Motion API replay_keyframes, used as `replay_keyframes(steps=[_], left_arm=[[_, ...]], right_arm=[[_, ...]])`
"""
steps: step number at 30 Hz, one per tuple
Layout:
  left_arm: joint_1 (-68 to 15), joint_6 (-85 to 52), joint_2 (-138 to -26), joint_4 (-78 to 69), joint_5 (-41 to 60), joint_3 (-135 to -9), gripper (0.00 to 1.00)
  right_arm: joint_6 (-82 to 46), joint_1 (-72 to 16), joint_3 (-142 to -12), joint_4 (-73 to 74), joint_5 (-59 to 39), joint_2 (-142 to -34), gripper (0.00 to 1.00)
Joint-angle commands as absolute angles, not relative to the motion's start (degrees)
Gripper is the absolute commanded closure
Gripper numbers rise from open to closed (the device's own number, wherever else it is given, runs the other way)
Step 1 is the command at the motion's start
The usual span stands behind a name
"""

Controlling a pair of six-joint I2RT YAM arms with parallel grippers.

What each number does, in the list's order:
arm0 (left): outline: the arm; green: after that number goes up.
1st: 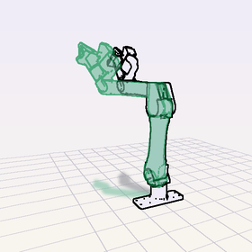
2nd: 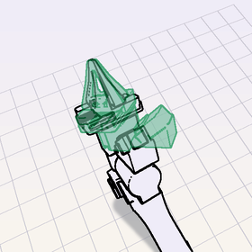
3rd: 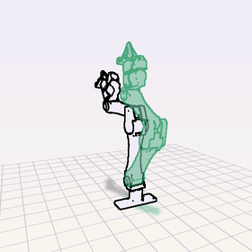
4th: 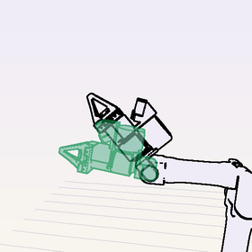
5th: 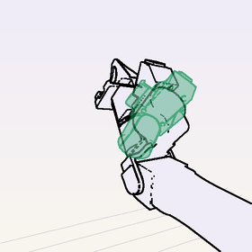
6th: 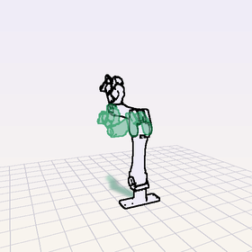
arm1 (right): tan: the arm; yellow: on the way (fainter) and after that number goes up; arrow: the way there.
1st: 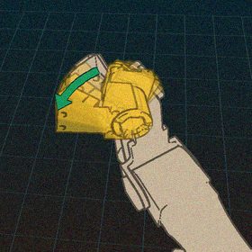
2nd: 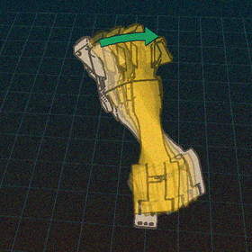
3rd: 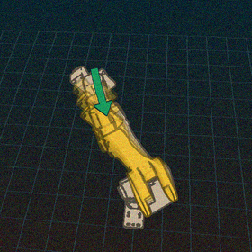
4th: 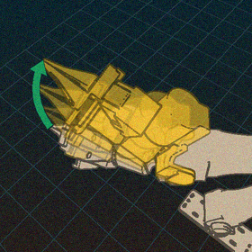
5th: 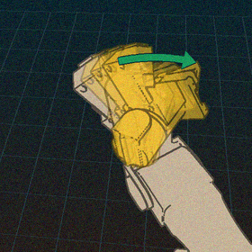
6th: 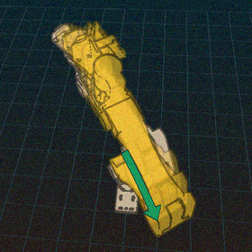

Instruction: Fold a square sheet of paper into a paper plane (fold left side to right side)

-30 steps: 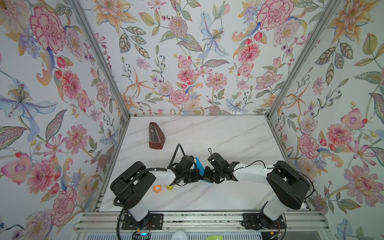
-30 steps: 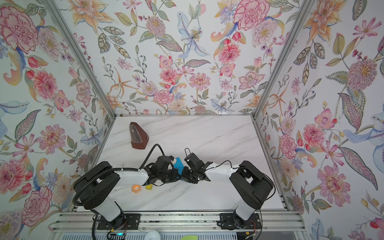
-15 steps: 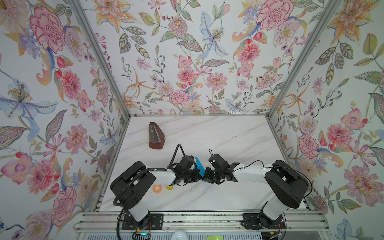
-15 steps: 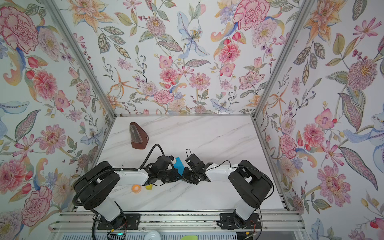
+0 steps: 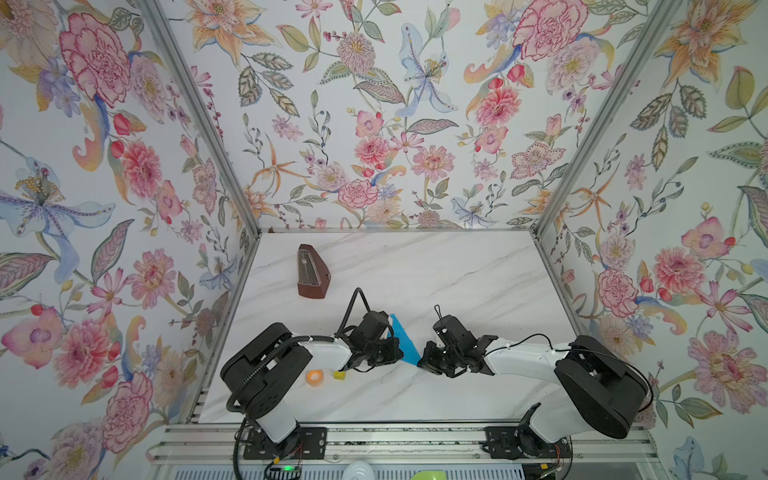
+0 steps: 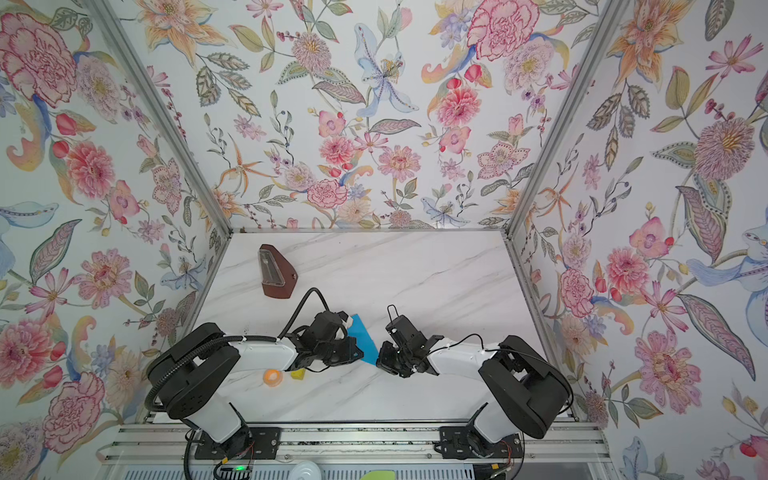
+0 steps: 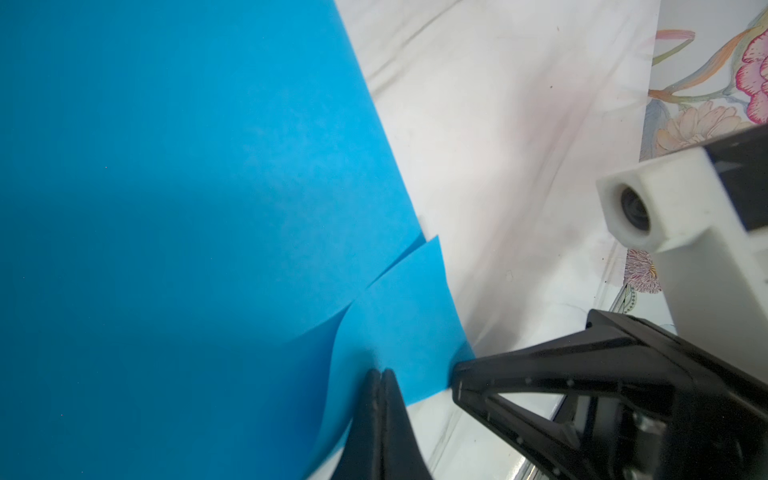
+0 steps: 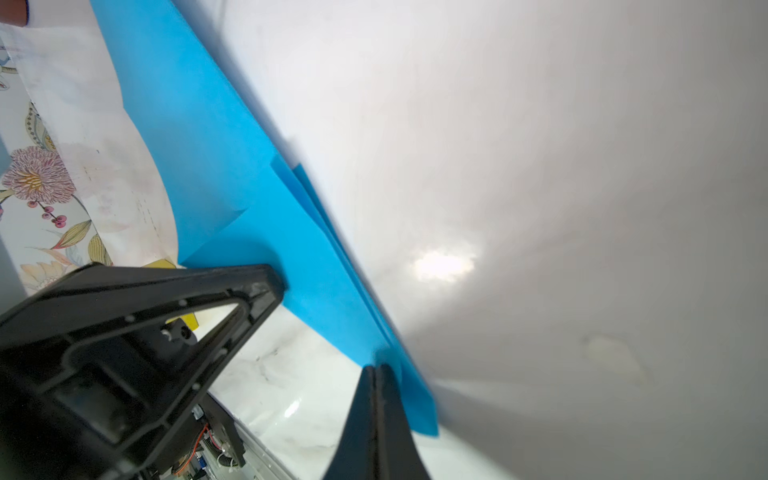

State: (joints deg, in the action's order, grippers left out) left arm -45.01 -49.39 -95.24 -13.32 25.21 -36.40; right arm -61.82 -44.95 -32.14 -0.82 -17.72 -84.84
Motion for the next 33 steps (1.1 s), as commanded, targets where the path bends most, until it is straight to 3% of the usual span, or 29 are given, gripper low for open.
replay_keyframes(steps=[1,10,16,22,33], left_arm=[[-45.1,-48.6,-96.9,-6.9,21.7,-35.7,1.00],[-45.1,-48.1,-97.0,-6.4,21.9,-36.0,1.00],[-45.1,-47.6,-97.4,-6.1,22.4,-36.5,1.00],[-45.2,-47.5,-97.3,-6.3,22.6,-36.7,1.00],[-45.1,-47.0,-96.9,-6.3,22.9,-36.9,1.00]], right_arm=[[-62.1,-44.1,-27.4,-13.7,-13.4,-85.0,1.00],[-60.0,-43.2,-29.8,-21.7,-10.3,-77.7,1.00],[-59.4,-43.7,-33.8,-11.6,-17.1,-74.3,1.00],[-61.3,-44.6,-36.4,-2.7,-21.3,-81.4,0.98],[-60.4,-44.8,-39.8,-5.8,-17.8,-91.7,1.00]])
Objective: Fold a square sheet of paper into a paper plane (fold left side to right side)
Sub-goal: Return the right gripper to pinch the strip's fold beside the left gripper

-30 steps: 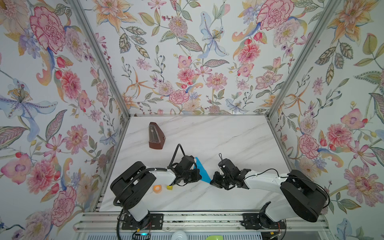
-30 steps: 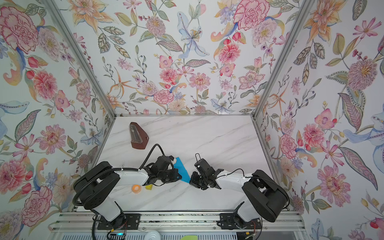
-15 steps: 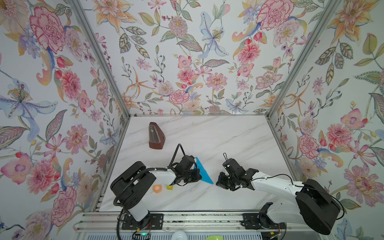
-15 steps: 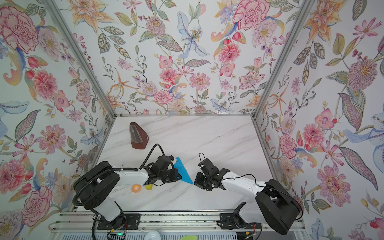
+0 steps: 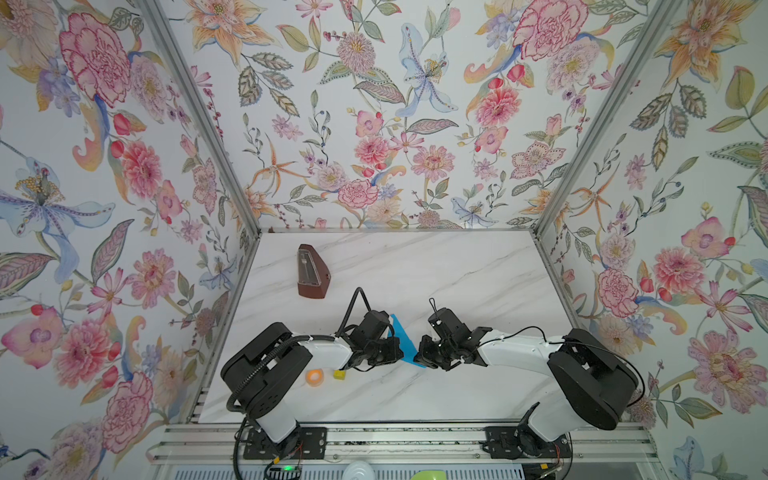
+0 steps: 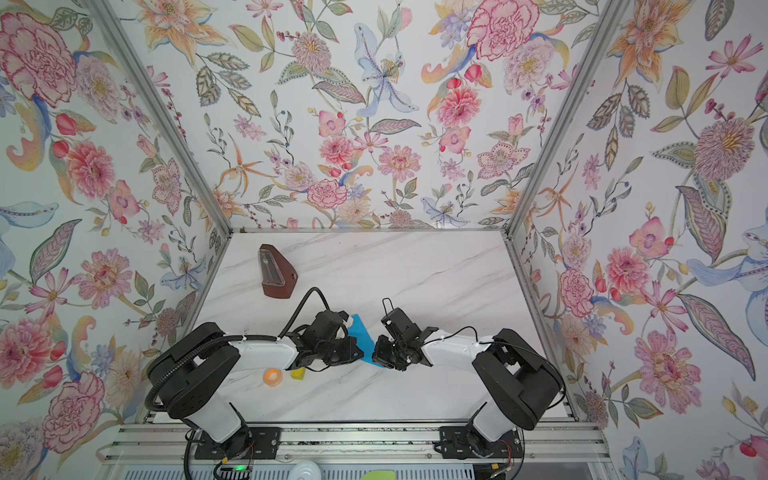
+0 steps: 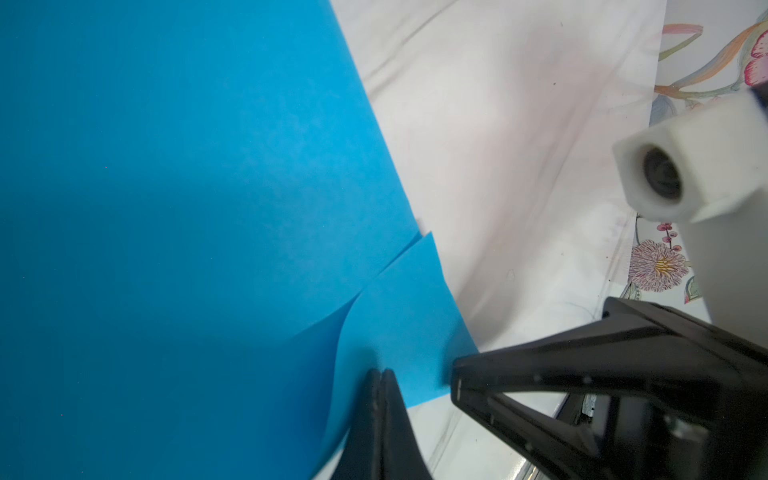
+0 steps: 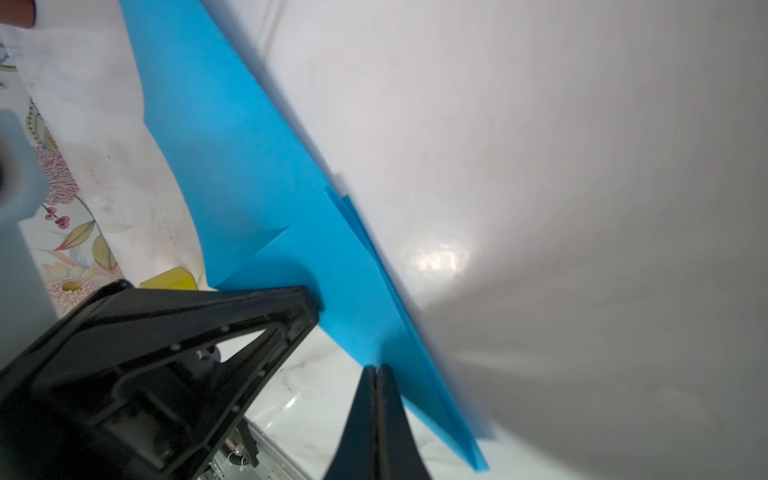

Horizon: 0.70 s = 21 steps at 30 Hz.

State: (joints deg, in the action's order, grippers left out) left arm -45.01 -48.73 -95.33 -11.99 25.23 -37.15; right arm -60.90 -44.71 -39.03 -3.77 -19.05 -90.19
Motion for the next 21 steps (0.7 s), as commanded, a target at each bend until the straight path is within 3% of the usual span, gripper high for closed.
replay_keyframes(steps=[1,6,13,21], left_arm=[[-45.2,-46.9,-96.8,-6.2,23.1,-36.9,1.00],[-44.9,-41.5,-96.0,-0.4,23.1,-40.8,1.00],[-45.3,-26.3,-96.4,20.9,19.3,-54.7,0.93],[-46.9,-21.9,-100.0,28.9,19.1,-60.6,0.96]], right_arm=[[-60.1,-44.8,-39.6,-6.5,-17.6,-92.2,1.00],[-59.0,-44.8,-38.3,-8.3,-17.3,-94.0,1.00],[-58.5,-44.8,-38.2,-8.4,-17.6,-94.7,1.00],[-58.7,-44.8,-38.8,-8.7,-17.2,-94.9,1.00]])
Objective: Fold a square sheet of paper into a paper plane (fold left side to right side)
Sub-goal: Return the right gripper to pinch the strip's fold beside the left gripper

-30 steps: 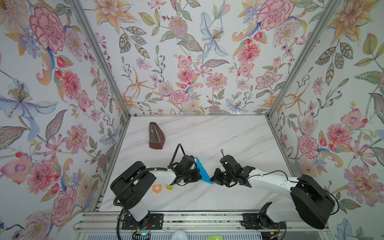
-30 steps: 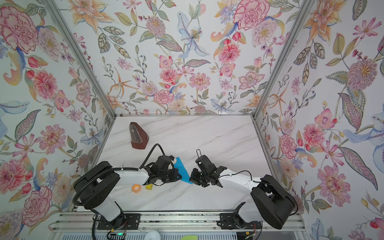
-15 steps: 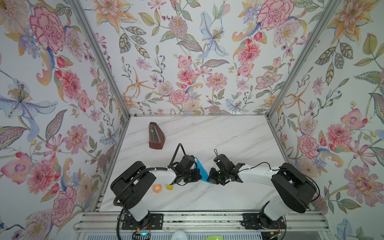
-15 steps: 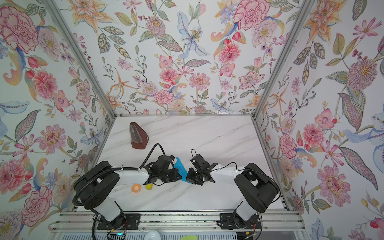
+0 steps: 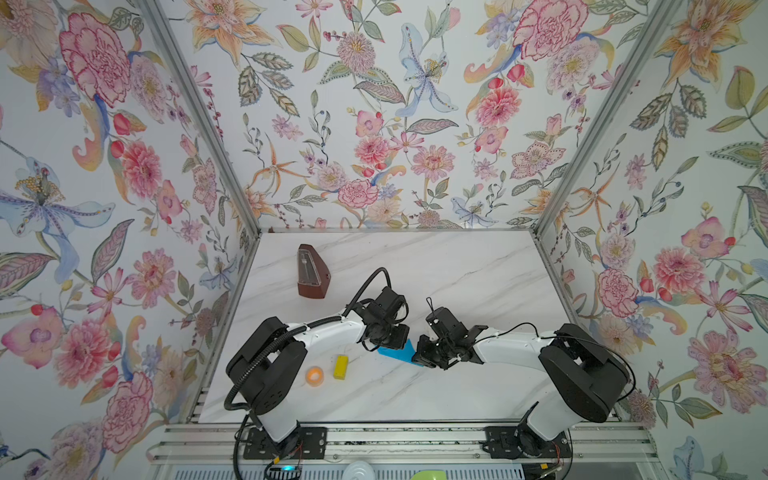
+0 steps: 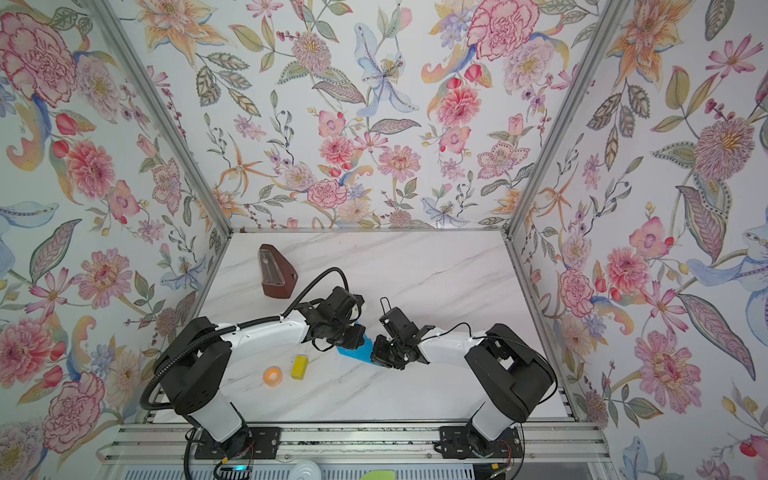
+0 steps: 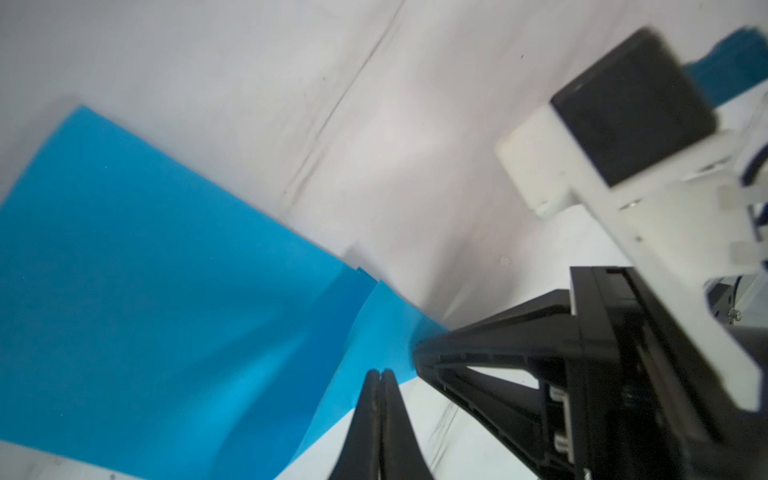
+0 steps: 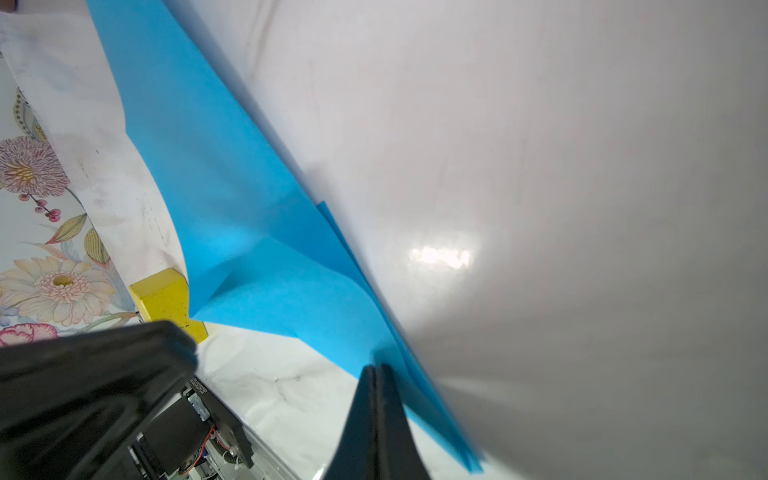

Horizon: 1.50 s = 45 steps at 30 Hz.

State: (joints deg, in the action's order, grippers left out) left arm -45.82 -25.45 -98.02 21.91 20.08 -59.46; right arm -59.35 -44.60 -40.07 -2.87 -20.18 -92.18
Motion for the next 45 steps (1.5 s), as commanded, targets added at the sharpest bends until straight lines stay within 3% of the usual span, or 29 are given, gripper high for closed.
replay_keyframes(steps=[1,20,30,45], left_arm=[[-47.3,-21.8,-100.4,29.0,19.6,-60.8,0.96],[-47.7,-22.5,-103.0,28.4,17.7,-59.5,1.00],[-47.5,-25.0,-100.3,23.1,23.5,-60.0,1.00],[-45.9,-24.1,-102.0,26.3,17.3,-56.8,1.00]], right_arm=[[-58.8,-44.8,-38.8,-8.7,-17.2,-95.0,1.00],[-58.7,-44.7,-38.6,-9.1,-17.1,-94.8,1.00],[-58.7,-44.7,-38.7,-9.1,-17.0,-94.6,1.00],[-58.9,-44.7,-38.1,-9.1,-16.8,-94.4,1.00]])
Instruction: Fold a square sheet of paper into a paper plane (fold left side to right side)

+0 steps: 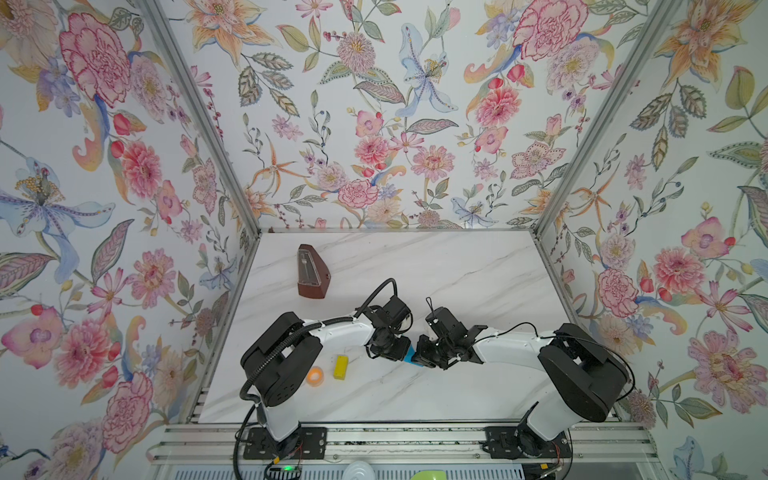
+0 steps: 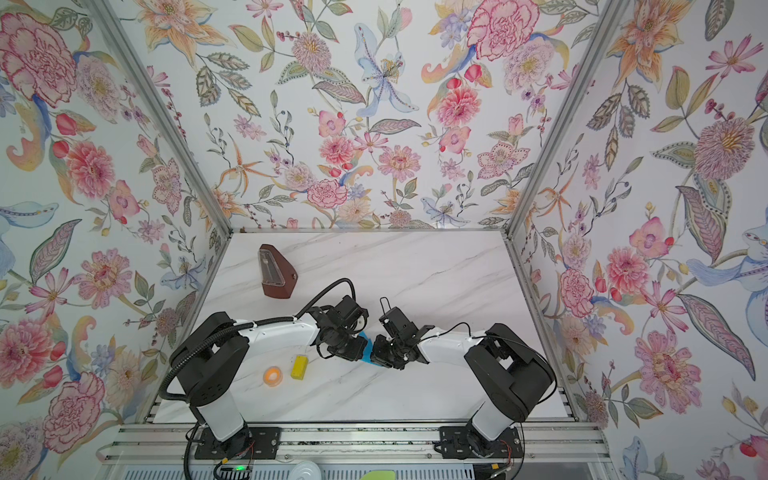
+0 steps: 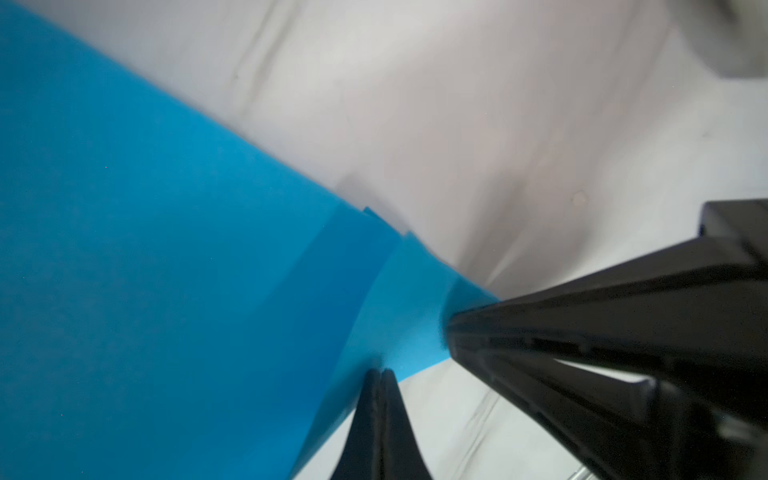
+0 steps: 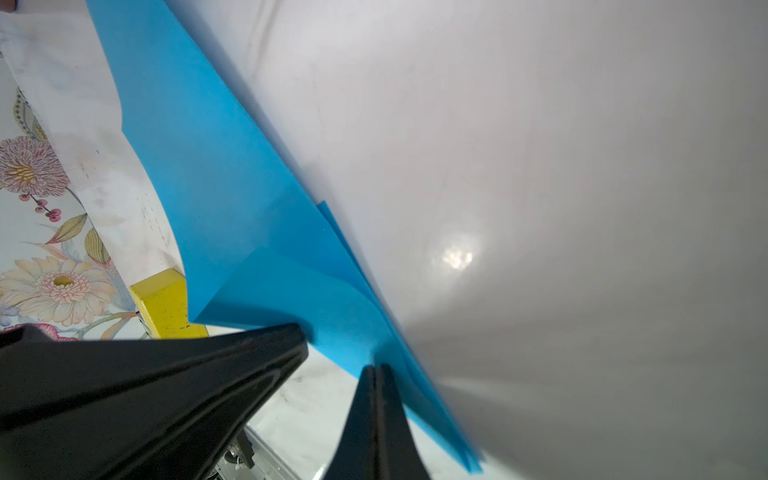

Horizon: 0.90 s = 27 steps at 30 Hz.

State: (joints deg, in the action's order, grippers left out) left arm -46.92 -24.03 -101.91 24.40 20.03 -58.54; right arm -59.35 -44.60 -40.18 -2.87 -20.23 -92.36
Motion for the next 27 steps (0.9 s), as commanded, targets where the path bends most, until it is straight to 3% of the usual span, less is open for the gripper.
replay_keyframes(steps=[1,27], left_arm=[[-45.7,-24.0,-101.9,26.5,17.2,-56.3,1.00],[-33.4,-22.5,-93.4,25.5,14.9,-40.6,1.00]], right_arm=[[-58.9,-44.7,-38.0,-9.2,-16.8,-94.4,1.00],[-58.9,-44.1,-38.0,-10.2,-16.4,-93.4,1.00]])
